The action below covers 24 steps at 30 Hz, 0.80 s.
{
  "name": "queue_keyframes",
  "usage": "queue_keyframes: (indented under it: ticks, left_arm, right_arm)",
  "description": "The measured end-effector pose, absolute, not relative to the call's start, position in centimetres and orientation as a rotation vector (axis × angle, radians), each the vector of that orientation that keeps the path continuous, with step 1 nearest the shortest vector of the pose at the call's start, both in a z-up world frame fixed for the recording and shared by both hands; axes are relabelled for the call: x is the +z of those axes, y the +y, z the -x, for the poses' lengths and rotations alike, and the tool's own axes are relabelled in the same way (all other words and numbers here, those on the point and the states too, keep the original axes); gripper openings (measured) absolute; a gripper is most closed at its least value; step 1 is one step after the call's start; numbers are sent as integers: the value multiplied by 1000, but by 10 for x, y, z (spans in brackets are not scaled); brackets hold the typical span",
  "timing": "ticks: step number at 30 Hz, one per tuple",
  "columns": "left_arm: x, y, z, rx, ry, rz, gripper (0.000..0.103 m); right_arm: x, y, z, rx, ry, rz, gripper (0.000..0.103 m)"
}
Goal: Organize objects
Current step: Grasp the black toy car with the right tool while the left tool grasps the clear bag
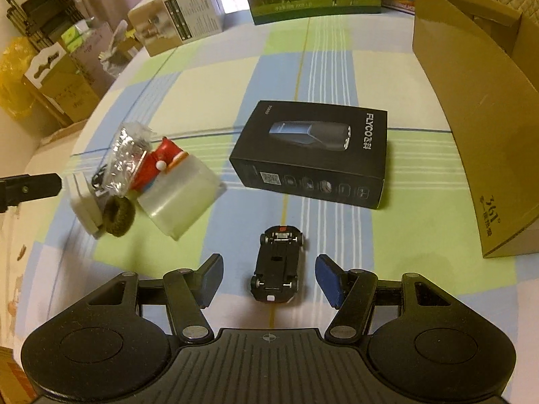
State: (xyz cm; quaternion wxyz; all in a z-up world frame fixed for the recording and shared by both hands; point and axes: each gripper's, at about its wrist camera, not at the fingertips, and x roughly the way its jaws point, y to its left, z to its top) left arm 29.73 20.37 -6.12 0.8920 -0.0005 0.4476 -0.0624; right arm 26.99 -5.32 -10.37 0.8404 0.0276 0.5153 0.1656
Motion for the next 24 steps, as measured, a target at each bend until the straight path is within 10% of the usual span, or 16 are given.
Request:
queue_keyframes:
  ticks: [10, 12, 24]
  left_arm:
    - [-72, 201, -307, -178, 944, -12, 99]
    - [-73, 198, -310, -197, 943, -20, 99]
    - [-95, 190, -356, -371, 952, -44, 87]
  right_arm:
    - [-120, -45, -277, 335, 1103, -7, 45]
    - [-123, -45, -277, 340, 1104, 0, 30]
    - [-124, -68, -279, 241, 1112, 26, 29]
